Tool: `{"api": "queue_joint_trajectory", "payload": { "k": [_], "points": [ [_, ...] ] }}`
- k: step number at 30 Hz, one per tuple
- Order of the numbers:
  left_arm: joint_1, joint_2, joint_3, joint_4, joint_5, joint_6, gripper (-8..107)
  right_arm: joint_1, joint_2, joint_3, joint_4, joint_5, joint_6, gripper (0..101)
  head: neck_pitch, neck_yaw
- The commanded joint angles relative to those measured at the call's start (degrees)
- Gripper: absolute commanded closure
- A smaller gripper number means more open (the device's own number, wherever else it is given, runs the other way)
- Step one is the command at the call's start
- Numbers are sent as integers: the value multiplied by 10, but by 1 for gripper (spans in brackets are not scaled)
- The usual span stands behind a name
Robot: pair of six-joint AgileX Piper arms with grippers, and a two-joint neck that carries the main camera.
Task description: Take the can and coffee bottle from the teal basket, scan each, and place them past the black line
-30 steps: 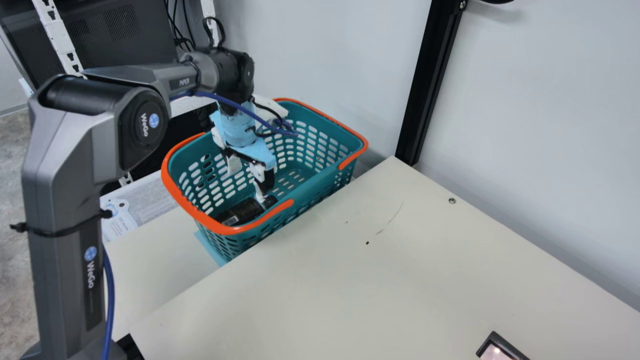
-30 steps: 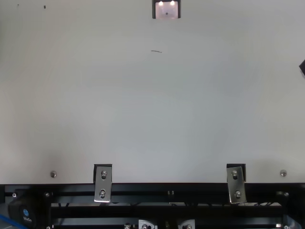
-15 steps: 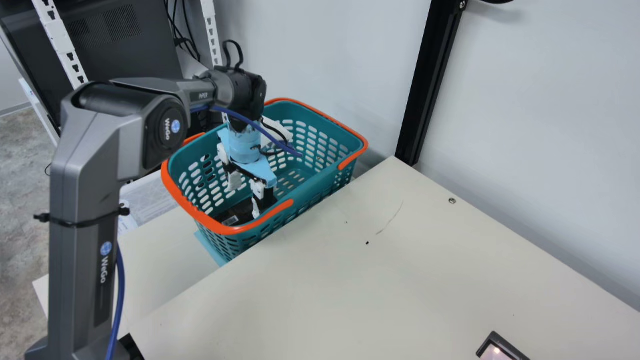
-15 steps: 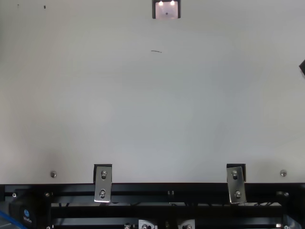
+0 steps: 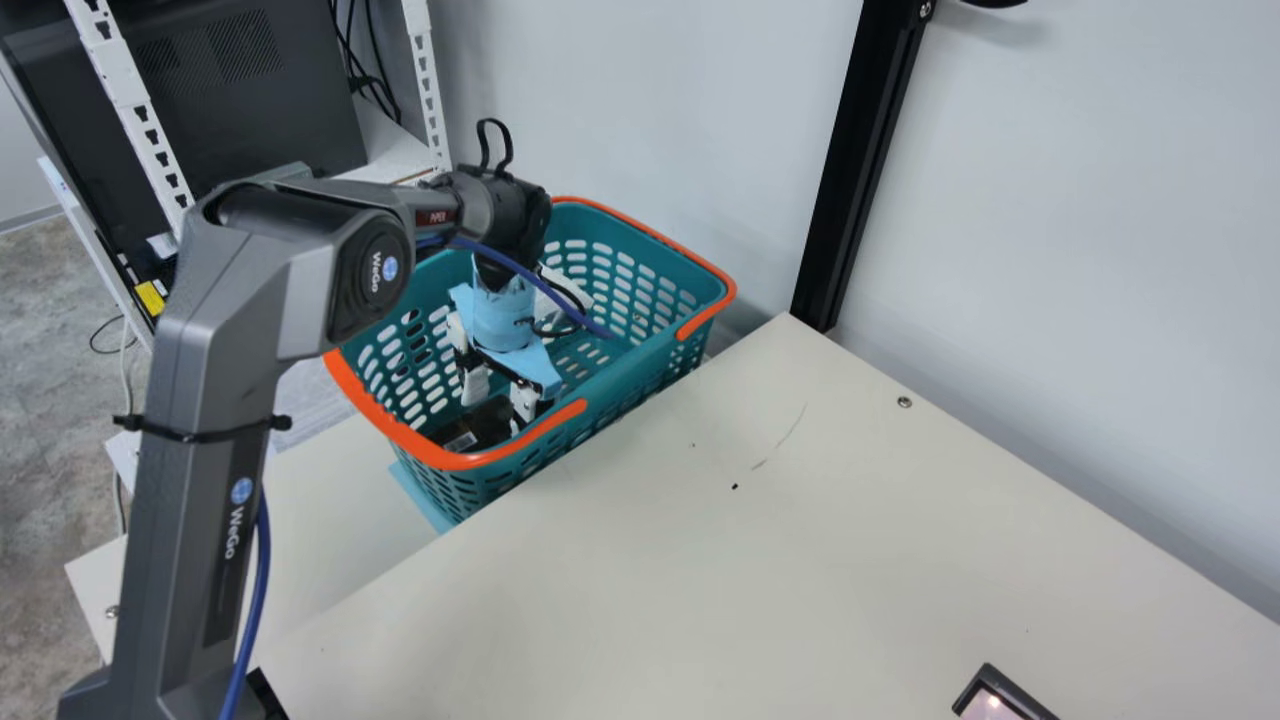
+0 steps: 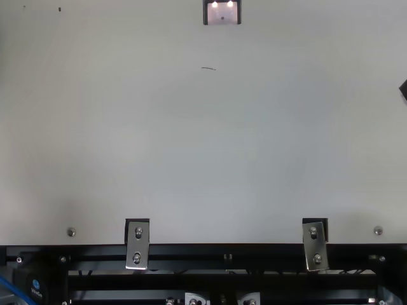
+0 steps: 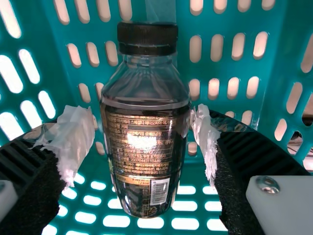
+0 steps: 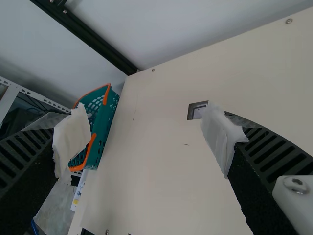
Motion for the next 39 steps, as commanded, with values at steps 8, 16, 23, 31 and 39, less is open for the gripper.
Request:
{"api": "queue_joint_trajectory", "payload": {
  "k": [8,16,23,31,39],
  "points": [
    [9,28,-9,-6,-7,-13,9,0,0,0,0,0,0,0,-15,10],
    [14,26,-11,-27,-37,-31,89,0,0,0,0,0,0,0,-15,10],
    [10,-55,5,-52,-93,-46,89,0,0,0,0,0,0,0,-15,10],
    [4,-177,1,-126,-115,-45,89,0,0,0,0,0,0,0,-15,10],
    [-8,-266,-35,-206,-93,-85,89,0,0,0,0,0,0,0,-15,10]
  ]
}}
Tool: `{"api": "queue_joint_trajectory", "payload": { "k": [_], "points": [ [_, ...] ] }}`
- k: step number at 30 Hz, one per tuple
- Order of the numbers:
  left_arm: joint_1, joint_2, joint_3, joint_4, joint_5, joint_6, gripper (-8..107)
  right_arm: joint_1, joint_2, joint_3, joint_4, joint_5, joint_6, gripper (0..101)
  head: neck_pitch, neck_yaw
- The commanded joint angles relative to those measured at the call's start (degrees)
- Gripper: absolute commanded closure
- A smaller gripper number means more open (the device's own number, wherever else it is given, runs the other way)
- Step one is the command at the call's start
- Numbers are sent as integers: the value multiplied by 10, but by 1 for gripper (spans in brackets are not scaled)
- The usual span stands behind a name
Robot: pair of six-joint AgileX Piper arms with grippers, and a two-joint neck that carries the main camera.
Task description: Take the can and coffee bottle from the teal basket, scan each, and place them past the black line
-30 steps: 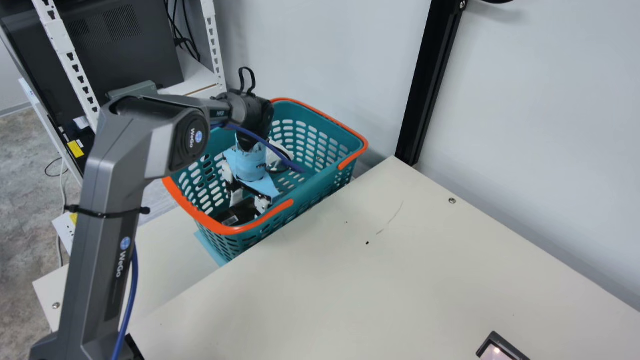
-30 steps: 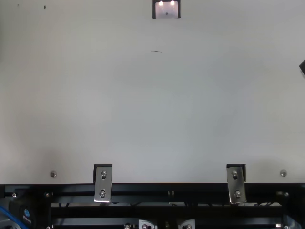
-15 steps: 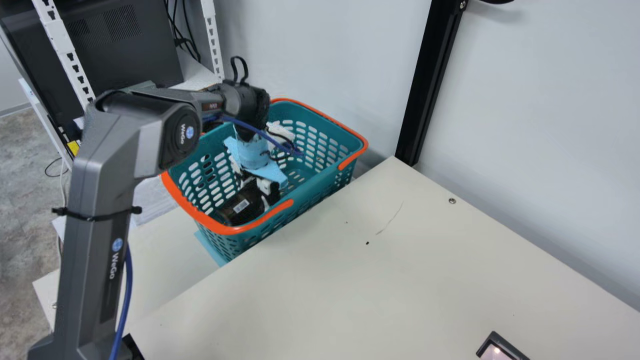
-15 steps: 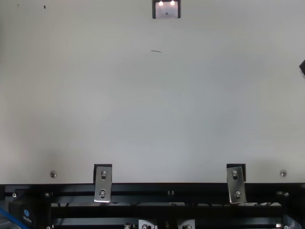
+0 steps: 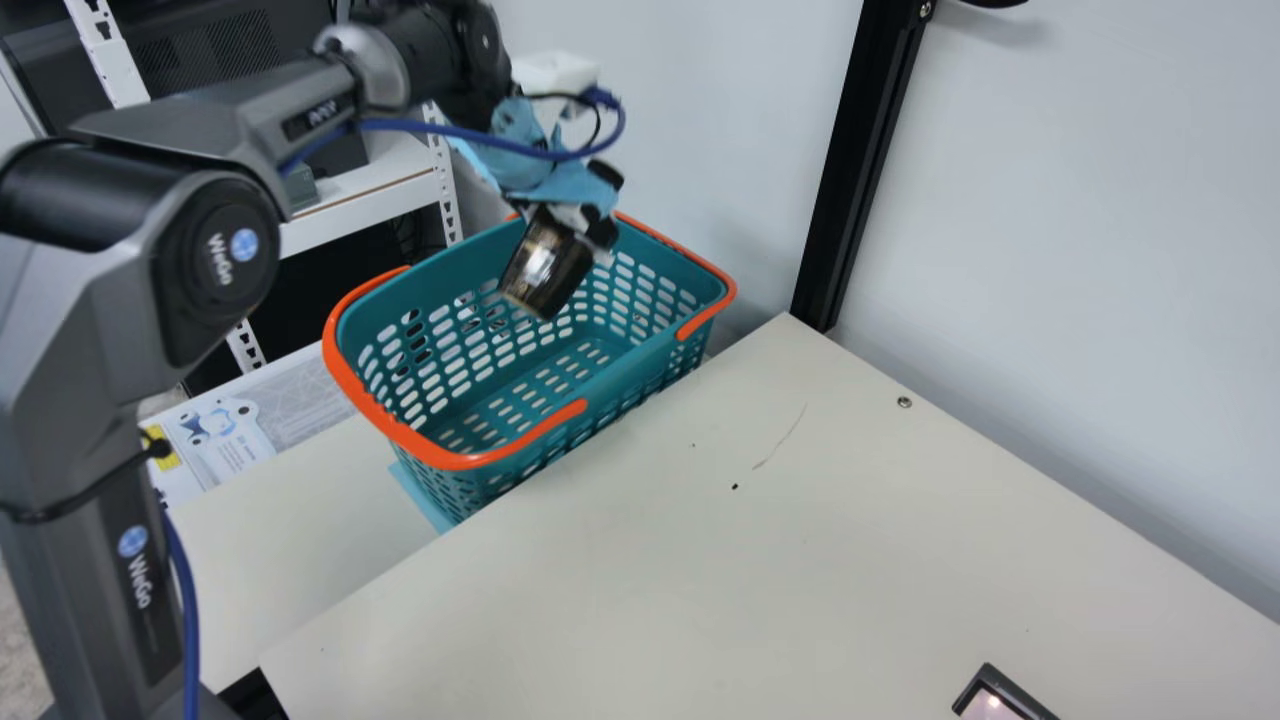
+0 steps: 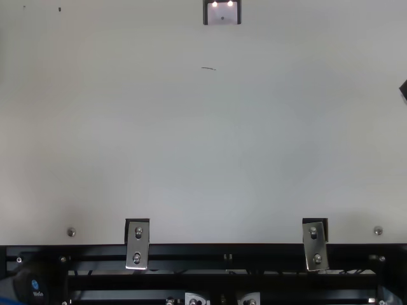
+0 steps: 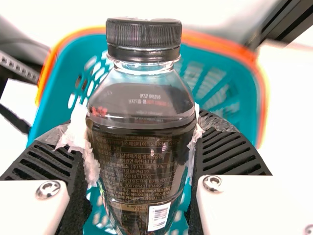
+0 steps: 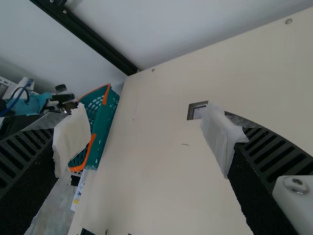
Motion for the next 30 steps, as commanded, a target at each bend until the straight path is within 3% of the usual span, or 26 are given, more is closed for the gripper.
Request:
{"api": "queue_joint_trajectory", "payload": {
  "k": [1,18,30],
  "points": [
    [-6,-32,-7,-27,7,-15,89,0,0,0,0,0,0,0,-15,10],
    [-94,-222,23,-165,63,-110,89,0,0,0,0,0,0,0,-15,10],
    [-157,-308,15,-241,123,-197,89,0,0,0,0,0,0,0,-15,8]
  ]
}}
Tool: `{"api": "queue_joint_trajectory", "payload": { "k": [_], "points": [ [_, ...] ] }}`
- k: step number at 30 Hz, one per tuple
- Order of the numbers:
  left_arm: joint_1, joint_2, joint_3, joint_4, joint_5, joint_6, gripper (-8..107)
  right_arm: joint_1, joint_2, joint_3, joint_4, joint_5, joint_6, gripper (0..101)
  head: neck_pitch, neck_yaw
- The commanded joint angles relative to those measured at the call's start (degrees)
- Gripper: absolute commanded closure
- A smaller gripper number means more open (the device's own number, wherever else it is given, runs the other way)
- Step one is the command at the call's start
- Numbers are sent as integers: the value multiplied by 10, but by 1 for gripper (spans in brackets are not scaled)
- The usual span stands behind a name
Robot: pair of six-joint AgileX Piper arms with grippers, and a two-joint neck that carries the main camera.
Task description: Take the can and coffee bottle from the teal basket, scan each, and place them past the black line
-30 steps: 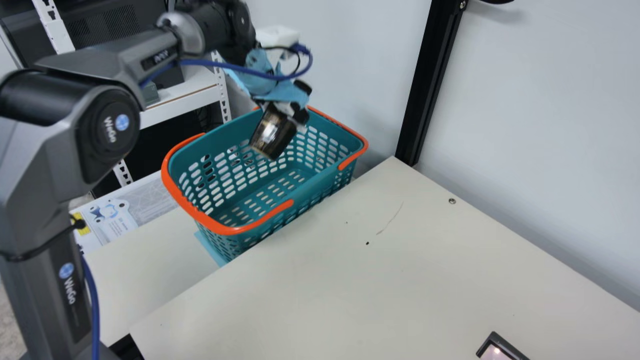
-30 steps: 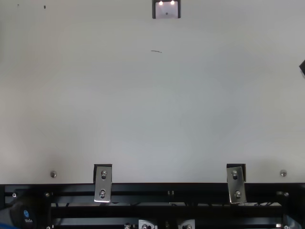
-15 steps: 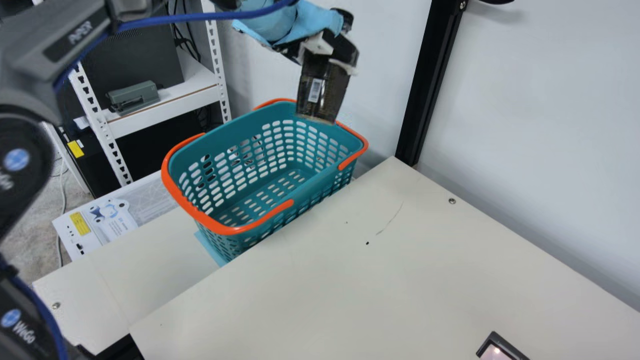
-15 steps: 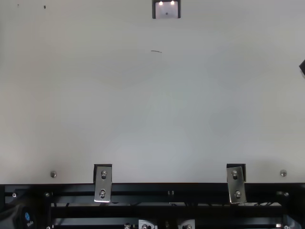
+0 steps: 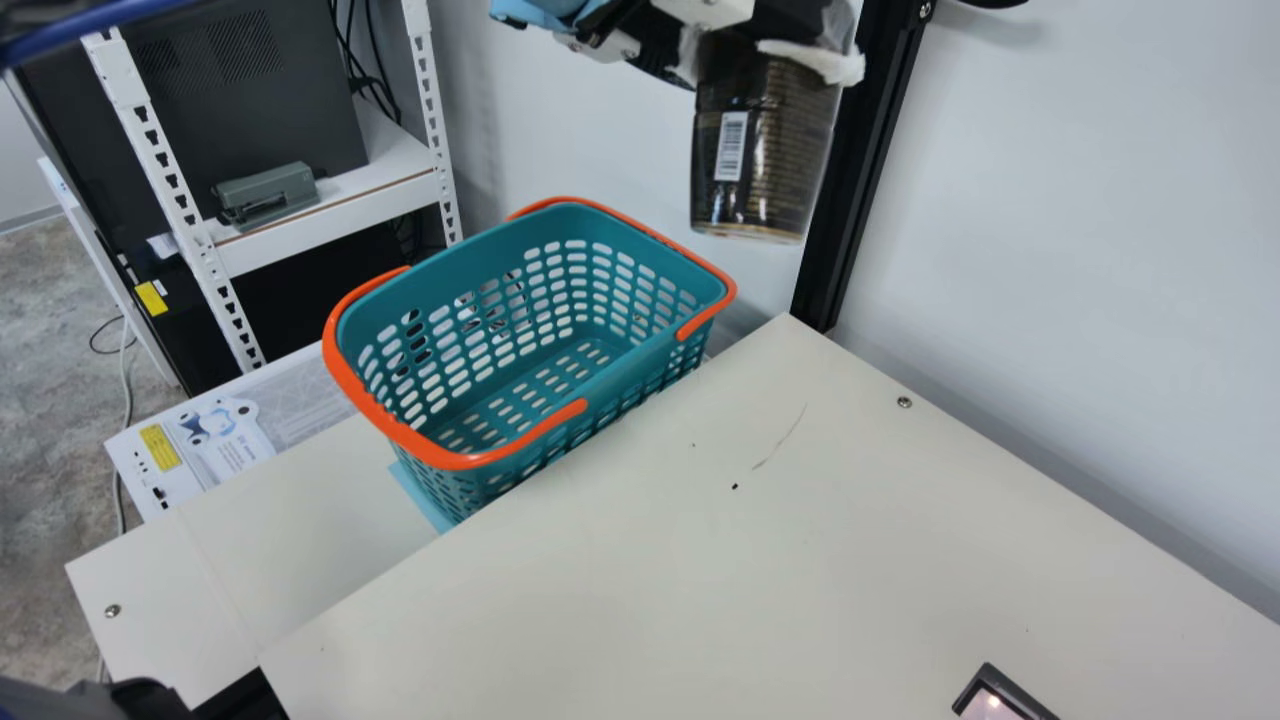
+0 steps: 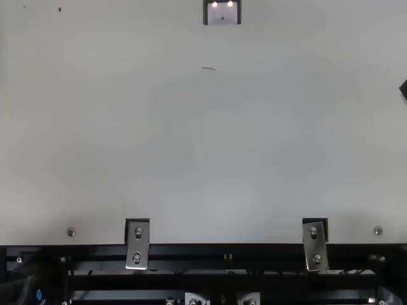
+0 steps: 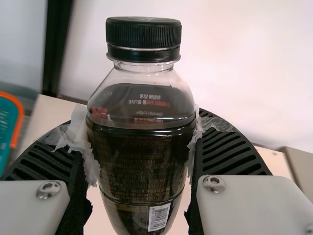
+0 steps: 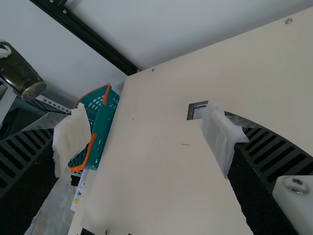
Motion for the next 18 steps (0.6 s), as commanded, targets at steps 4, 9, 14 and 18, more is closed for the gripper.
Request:
{"api": "queue_joint_trajectory", "payload": {
  "k": [4,9,14,18],
  "points": [
    [-23,-26,1,-39,27,-41,89,0,0,0,0,0,0,0,-14,-17],
    [-47,-48,5,-60,40,-68,89,0,0,0,0,0,0,0,-14,-87],
    [-72,-65,11,-67,42,-88,89,0,0,0,0,0,0,0,-15,-176],
    [-98,-76,18,-59,35,-101,89,0,0,0,0,0,0,0,-15,-249]
  ]
}}
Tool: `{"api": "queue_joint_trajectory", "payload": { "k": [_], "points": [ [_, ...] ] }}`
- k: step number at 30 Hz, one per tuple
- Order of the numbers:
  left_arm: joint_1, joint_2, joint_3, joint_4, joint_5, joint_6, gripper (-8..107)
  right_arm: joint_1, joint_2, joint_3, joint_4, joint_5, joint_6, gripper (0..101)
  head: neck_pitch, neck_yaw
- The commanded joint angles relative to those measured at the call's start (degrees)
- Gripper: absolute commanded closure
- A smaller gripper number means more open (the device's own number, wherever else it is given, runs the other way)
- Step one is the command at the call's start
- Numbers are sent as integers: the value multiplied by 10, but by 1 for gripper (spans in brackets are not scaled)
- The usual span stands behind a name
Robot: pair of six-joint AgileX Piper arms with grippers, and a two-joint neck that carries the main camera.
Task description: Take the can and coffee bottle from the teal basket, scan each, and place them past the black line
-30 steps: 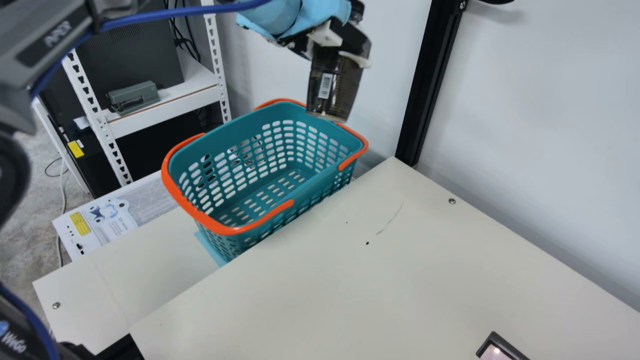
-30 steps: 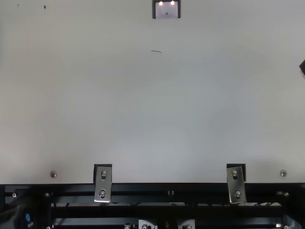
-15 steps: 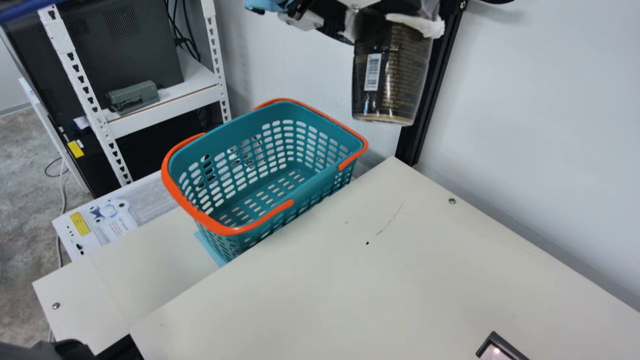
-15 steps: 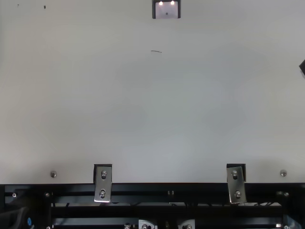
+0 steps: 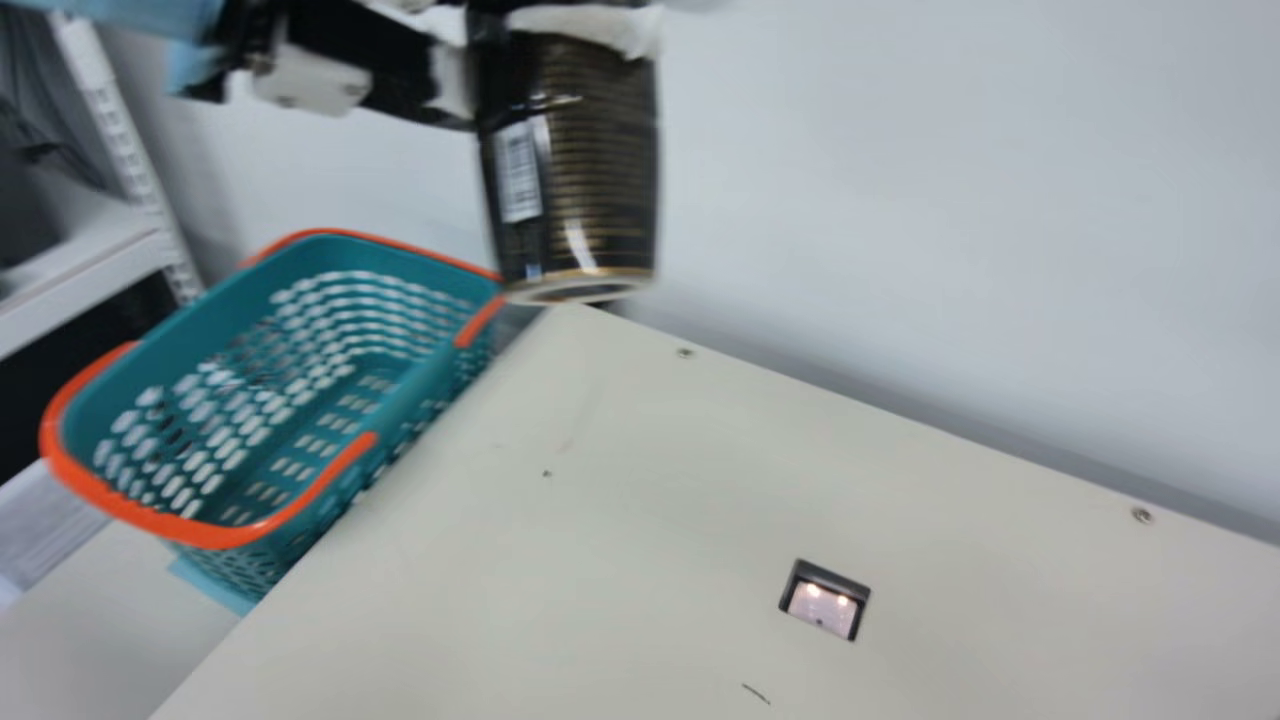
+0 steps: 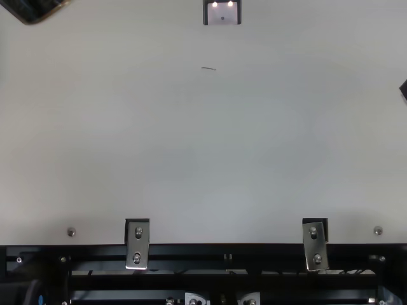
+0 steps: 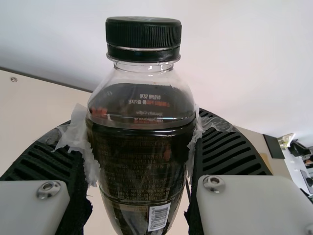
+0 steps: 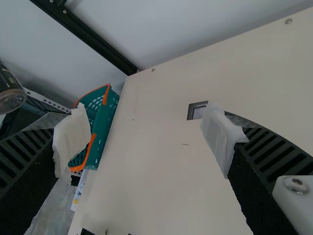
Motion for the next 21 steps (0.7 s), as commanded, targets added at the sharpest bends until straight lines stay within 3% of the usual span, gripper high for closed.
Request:
{"api": "queue_joint_trajectory", "payload": {
  "k": [1,15,21],
  "points": [
    [-17,-4,4,6,-4,-6,89,0,0,0,0,0,0,0,-15,-35],
    [-128,-23,16,58,-33,-64,89,0,0,0,0,0,0,0,-15,-242],
    [-174,-28,17,69,-41,-90,89,0,0,0,0,0,0,0,-15,-242]
  ]
}}
